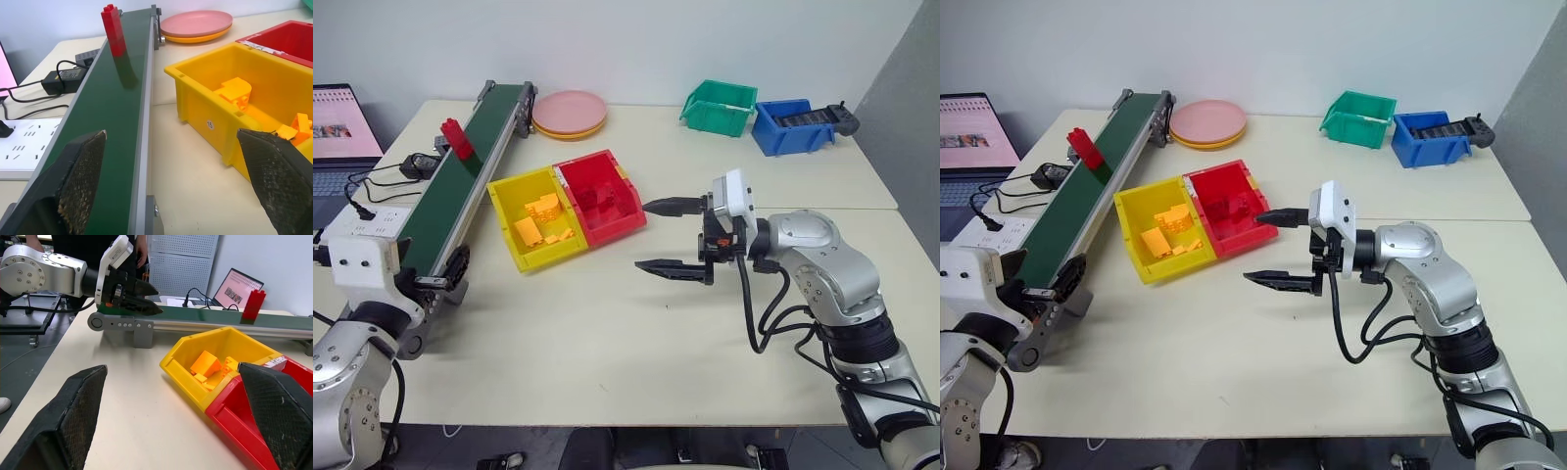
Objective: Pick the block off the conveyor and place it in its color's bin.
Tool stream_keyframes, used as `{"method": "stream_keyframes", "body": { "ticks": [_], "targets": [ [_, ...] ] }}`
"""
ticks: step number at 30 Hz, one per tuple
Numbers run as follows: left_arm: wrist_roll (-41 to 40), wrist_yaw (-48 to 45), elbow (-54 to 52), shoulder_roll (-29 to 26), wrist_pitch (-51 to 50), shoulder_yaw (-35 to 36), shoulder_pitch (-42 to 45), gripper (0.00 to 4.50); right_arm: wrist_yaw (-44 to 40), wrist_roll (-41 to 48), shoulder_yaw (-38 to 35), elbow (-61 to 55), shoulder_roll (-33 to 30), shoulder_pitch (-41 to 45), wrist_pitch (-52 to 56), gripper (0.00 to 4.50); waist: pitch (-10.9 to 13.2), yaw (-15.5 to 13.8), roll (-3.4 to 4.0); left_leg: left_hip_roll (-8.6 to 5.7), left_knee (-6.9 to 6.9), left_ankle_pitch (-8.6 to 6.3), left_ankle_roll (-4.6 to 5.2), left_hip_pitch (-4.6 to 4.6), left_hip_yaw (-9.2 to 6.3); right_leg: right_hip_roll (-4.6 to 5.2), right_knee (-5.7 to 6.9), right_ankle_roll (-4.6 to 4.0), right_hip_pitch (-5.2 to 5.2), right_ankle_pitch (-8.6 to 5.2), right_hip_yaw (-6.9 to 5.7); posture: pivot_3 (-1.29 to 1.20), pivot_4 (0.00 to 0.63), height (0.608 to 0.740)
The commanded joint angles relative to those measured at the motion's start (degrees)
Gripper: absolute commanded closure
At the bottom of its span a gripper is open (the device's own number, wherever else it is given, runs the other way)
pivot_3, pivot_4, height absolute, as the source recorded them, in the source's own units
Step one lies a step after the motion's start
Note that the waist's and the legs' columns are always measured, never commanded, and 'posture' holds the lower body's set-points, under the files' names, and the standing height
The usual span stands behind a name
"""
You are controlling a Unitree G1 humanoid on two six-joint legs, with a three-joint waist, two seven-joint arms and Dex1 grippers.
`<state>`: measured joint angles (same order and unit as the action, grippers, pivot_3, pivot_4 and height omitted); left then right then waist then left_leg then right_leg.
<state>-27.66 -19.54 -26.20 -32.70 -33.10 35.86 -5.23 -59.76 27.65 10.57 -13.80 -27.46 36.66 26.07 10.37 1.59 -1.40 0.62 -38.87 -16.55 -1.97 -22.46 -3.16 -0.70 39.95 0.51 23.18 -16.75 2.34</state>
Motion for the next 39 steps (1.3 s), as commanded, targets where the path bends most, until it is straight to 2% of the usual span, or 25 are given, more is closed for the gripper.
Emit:
{"method": "stream_keyframes", "body": {
  "ticks": [1, 19, 39],
  "targets": [
    [-0.1, -0.9, 0.2, -2.1, 0.9, 1.5, 0.8, 0.05, -0.8, 0.0, 0.3, -2.7, -0.9, 0.8, 0.2, 0.00, 0.0, 0.0, 0.00, 0.00, 0.00, 0.00, 0.00, 0.00, 0.00, 0.00, 0.00, 0.00, 0.00, 0.00, 0.00, 0.00, 0.150, 0.740],
    [-0.6, -2.7, 6.4, -5.6, 0.2, 2.8, 2.3, 0.05, -3.8, 3.1, 0.4, -6.3, -2.8, -0.5, 2.1, 0.00, 0.0, 0.0, 0.00, 0.00, 0.01, 0.00, 0.00, 0.00, -0.01, 0.01, -0.01, 0.00, 0.01, 0.00, 0.00, 0.00, 0.150, 0.740],
    [-1.1, 0.5, 10.4, -5.7, -6.6, 6.7, 1.7, 0.05, -3.6, 3.1, 1.2, -6.7, -2.7, -0.4, 2.2, 0.00, 0.0, 0.0, 0.00, 0.00, 0.03, 0.00, 0.00, 0.00, -0.02, 0.02, -0.01, 0.00, 0.02, 0.00, -0.02, 0.00, 0.150, 0.740]
  ]
}}
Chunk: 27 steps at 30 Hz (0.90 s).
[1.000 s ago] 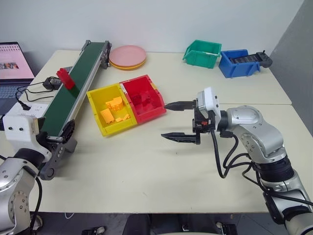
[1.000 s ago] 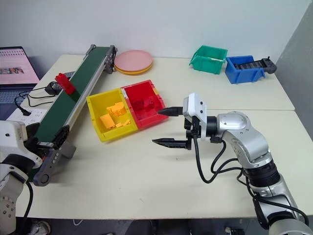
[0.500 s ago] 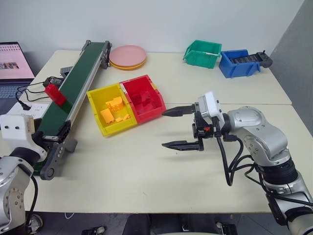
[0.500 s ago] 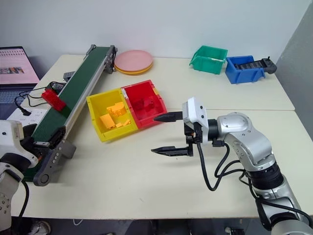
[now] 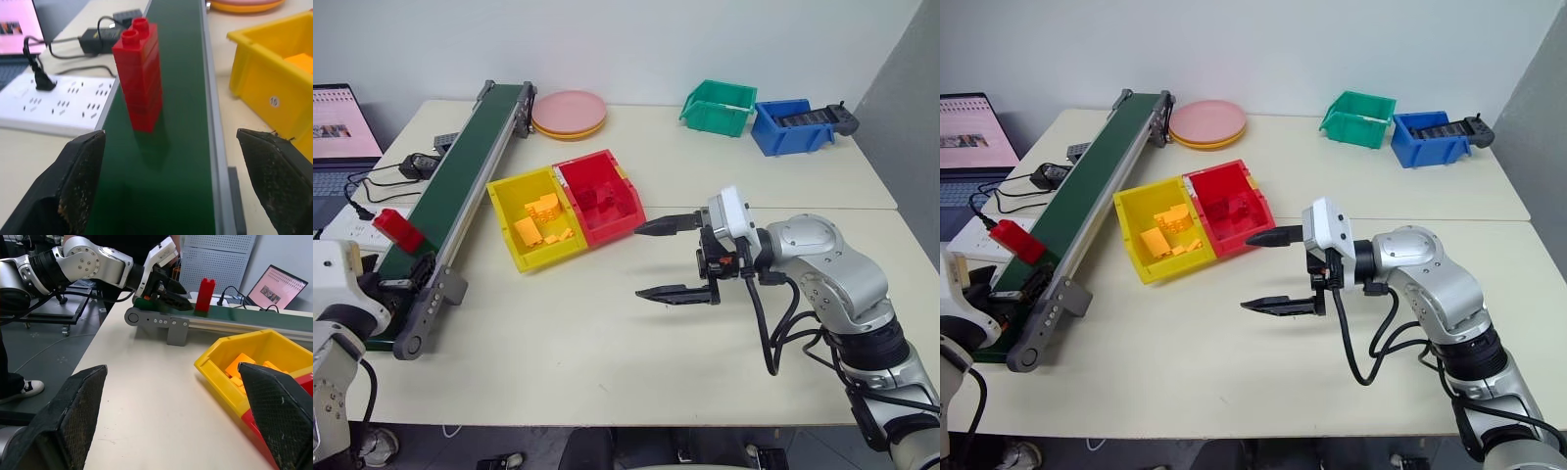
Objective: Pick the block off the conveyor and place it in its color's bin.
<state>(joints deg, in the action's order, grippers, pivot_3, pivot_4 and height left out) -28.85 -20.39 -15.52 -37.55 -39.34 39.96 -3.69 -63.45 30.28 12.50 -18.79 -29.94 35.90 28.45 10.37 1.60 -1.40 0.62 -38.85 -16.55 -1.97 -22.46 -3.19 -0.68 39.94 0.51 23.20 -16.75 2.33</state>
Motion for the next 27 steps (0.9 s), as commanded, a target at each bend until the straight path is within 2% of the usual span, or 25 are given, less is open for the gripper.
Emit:
{"method": "stream_keyframes", "body": {
  "ticks": [1, 2, 5, 11, 21, 23, 27],
  "targets": [
    [0.4, 1.7, 0.1, -0.8, -0.4, 2.6, 0.2, 0.05, 0.1, 0.4, -0.7, -1.7, -0.2, 0.3, -0.2, 0.00, 0.0, 0.0, 0.00, 0.00, 0.00, 0.00, 0.00, 0.00, 0.00, 0.00, 0.00, 0.00, 0.00, 0.00, 0.00, 0.00, 0.150, 0.740],
    [0.5, 1.9, 0.3, -0.8, -0.5, 2.6, 0.2, 0.05, 0.1, 0.4, -0.7, -1.7, -0.2, 0.3, -0.2, 0.00, 0.0, 0.0, 0.00, 0.00, 0.00, 0.00, 0.00, 0.00, 0.00, 0.00, 0.00, 0.00, 0.00, 0.00, 0.00, 0.00, 0.150, 0.740],
    [0.7, 2.6, 0.6, -0.7, -0.4, 2.7, 0.3, 0.52, 0.1, 0.3, -0.7, -1.6, -0.3, 0.2, -0.3, 0.00, 0.0, 0.0, 0.00, 0.00, 0.00, 0.00, 0.00, 0.00, 0.00, 0.01, 0.00, 0.00, 0.00, 0.00, 0.00, 0.00, 0.150, 0.740],
    [0.0, 5.7, -5.3, 1.2, -2.4, 2.4, -0.7, 1.83, -0.6, 0.1, -0.9, -0.4, -0.5, 0.8, -0.7, 0.00, 0.0, 0.0, 0.00, 0.00, 0.00, 0.00, 0.00, 0.00, 0.00, 0.01, -0.01, 0.00, 0.00, 0.00, 0.00, 0.00, 0.150, 0.740],
    [0.1, 9.9, -14.4, 3.2, -4.8, 1.1, 0.2, 3.67, -1.5, 0.1, -1.1, 1.4, -0.5, 2.1, -1.3, 0.00, 0.0, 0.0, -0.01, -0.01, 0.00, 0.00, 0.00, -0.01, 0.00, 0.02, 0.00, 0.00, 0.00, 0.00, 0.00, 0.00, 0.150, 0.740],
    [0.4, 10.4, -15.0, 2.7, -5.1, 1.0, 1.3, 3.95, -1.5, 0.1, -1.1, 1.6, -0.4, 2.4, -1.3, 0.00, 0.0, 0.0, -0.01, -0.01, 0.00, 0.00, 0.00, -0.01, -0.01, 0.02, 0.00, 0.00, 0.00, 0.00, -0.02, 0.00, 0.150, 0.740],
    [0.5, 10.3, -16.0, 1.9, -5.6, 0.1, 2.8, 3.97, -1.5, 0.1, -1.2, 1.7, -0.3, 2.6, -1.3, 0.00, 0.0, 0.0, -0.01, -0.02, 0.00, 0.00, 0.00, -0.01, 0.00, 0.02, 0.00, 0.00, 0.00, 0.00, -0.01, 0.00, 0.150, 0.740]
  ]
}}
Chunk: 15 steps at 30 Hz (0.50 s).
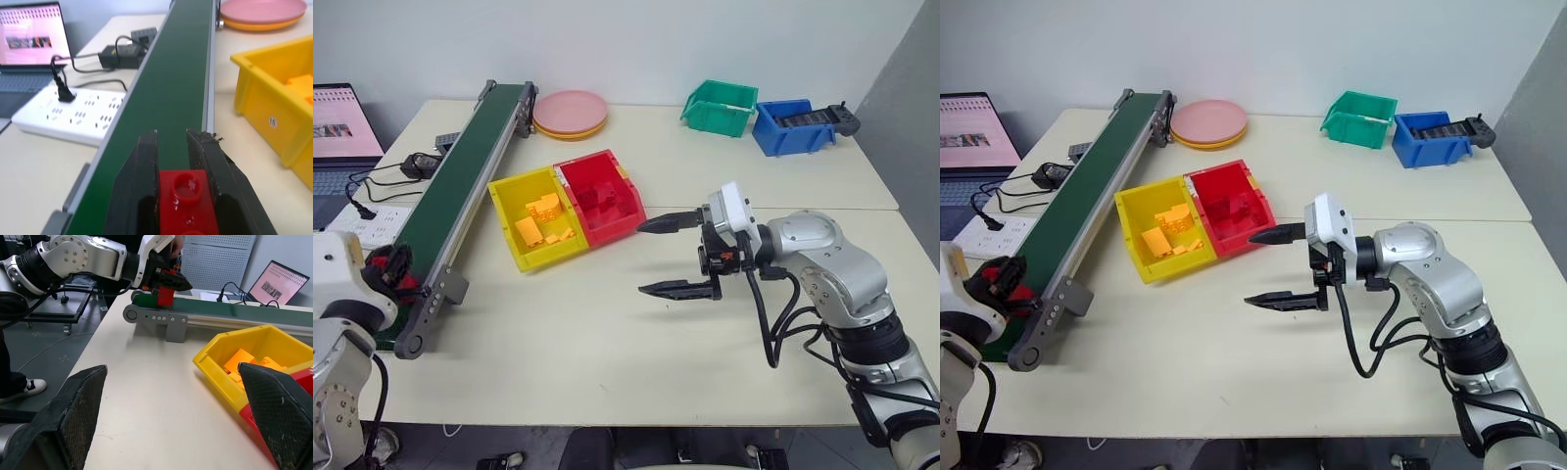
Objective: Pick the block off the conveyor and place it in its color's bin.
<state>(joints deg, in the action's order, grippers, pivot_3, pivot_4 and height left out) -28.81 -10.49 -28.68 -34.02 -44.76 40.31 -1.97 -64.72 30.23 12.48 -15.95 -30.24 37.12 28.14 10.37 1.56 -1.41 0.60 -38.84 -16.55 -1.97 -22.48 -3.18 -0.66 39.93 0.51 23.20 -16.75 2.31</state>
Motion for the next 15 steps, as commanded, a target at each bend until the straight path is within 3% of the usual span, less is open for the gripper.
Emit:
{"method": "stream_keyframes", "body": {
  "ticks": [1, 8, 15],
  "targets": [
    [0.4, 0.5, -2.9, -1.7, -0.3, -0.5, 1.7, 3.97, -0.1, 0.1, -1.2, -1.2, 0.0, 1.4, -0.9, 0.00, 0.0, 0.0, 0.00, 0.00, 0.00, 0.00, 0.00, 0.00, 0.00, 0.00, 0.00, 0.00, 0.00, 0.00, 0.00, 0.00, 0.150, 0.740],
    [0.0, -0.6, -3.3, -3.3, -0.9, -2.8, 5.0, 3.97, 1.0, 0.3, -1.7, -2.2, -0.5, 1.3, 0.0, 0.00, 0.0, 0.0, 0.00, 0.00, 0.00, 0.00, 0.00, 0.00, 0.00, 0.00, 0.01, 0.00, 0.00, 0.00, 0.00, 0.00, 0.150, 0.740],
    [-5.1, -6.9, -2.7, -7.0, -3.4, -9.7, 12.7, 3.97, 2.0, 1.3, -3.3, -4.1, -2.6, 0.5, 1.5, 0.00, 0.0, -0.1, 0.00, -0.01, 0.00, 0.00, -0.01, -0.04, -0.04, 0.00, -0.01, 0.00, 0.00, 0.00, -0.04, 0.00, 0.150, 0.740]
  ]
}}
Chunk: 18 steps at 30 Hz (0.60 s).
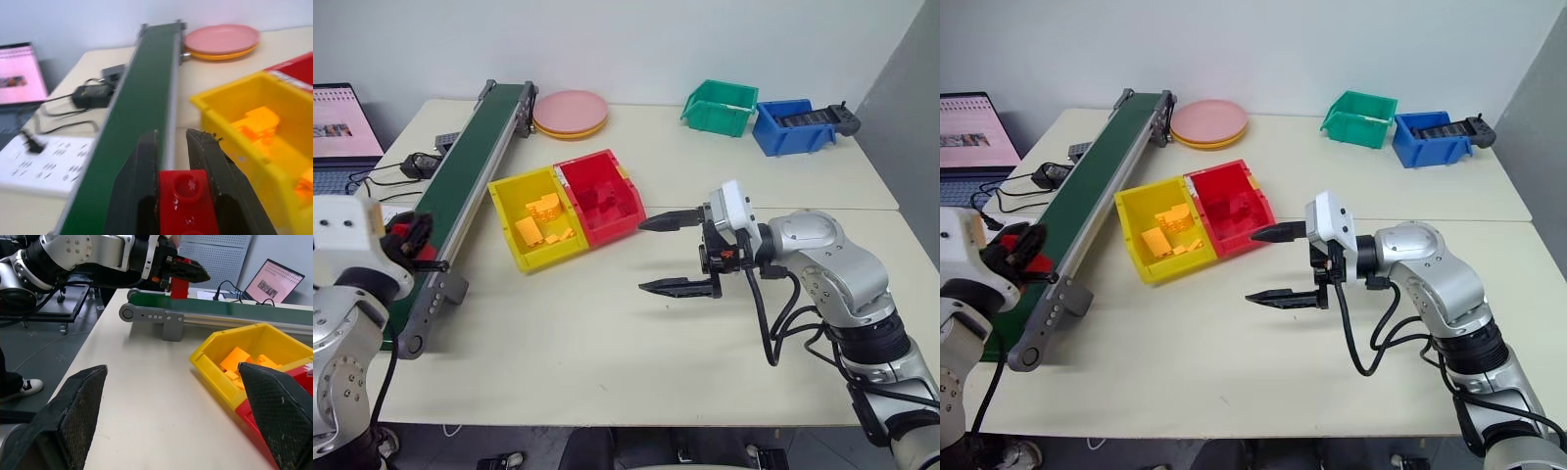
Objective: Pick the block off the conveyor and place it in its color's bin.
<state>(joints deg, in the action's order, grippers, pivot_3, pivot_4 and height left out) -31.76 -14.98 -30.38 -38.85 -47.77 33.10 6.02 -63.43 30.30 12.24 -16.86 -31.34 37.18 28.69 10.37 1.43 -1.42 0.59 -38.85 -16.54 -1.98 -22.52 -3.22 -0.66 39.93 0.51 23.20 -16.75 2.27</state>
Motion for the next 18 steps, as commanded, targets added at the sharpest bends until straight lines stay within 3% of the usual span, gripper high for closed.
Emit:
{"method": "stream_keyframes", "body": {
  "ticks": [1, 8, 13, 18],
  "targets": [
    [-2.6, -3.6, -0.1, -2.8, -0.5, -4.8, 7.4, 3.97, 0.9, 1.5, -3.7, -3.8, -2.2, 0.0, 1.6, 0.00, 0.0, 0.0, 0.00, 0.00, -0.01, 0.00, 0.00, -0.01, 0.01, 0.00, 0.01, 0.00, 0.00, 0.00, 0.01, 0.00, 0.150, 0.740],
    [0.2, -9.7, 11.1, -1.2, 3.9, -18.7, 23.1, 3.97, 5.2, 0.8, -7.3, -6.7, -5.0, -2.6, 3.9, 0.00, 0.0, -0.1, -0.01, -0.04, -0.03, 0.01, 0.00, -0.06, 0.00, 0.00, -0.02, 0.00, 0.00, 0.00, -0.02, 0.00, 0.150, 0.740],
    [8.4, -14.3, 30.2, 5.0, 14.6, -29.9, 35.4, 3.97, 11.6, -0.5, -9.6, -10.8, -6.3, -5.6, 6.8, 0.00, 0.0, 0.0, -0.01, -0.05, -0.04, 0.01, -0.01, -0.07, 0.04, -0.01, 0.00, 0.00, 0.02, 0.00, 0.02, 0.00, 0.150, 0.740],
    [13.5, -17.8, 42.8, 8.3, 22.8, -33.4, 41.1, 3.97, 13.8, 0.3, -11.2, -13.7, -7.8, -7.8, 8.4, 0.00, 0.0, 0.1, -0.01, -0.07, -0.07, 0.01, -0.01, -0.18, 0.05, -0.02, -0.04, 0.00, 0.07, 0.00, 0.02, 0.00, 0.150, 0.740]
  ]
}}
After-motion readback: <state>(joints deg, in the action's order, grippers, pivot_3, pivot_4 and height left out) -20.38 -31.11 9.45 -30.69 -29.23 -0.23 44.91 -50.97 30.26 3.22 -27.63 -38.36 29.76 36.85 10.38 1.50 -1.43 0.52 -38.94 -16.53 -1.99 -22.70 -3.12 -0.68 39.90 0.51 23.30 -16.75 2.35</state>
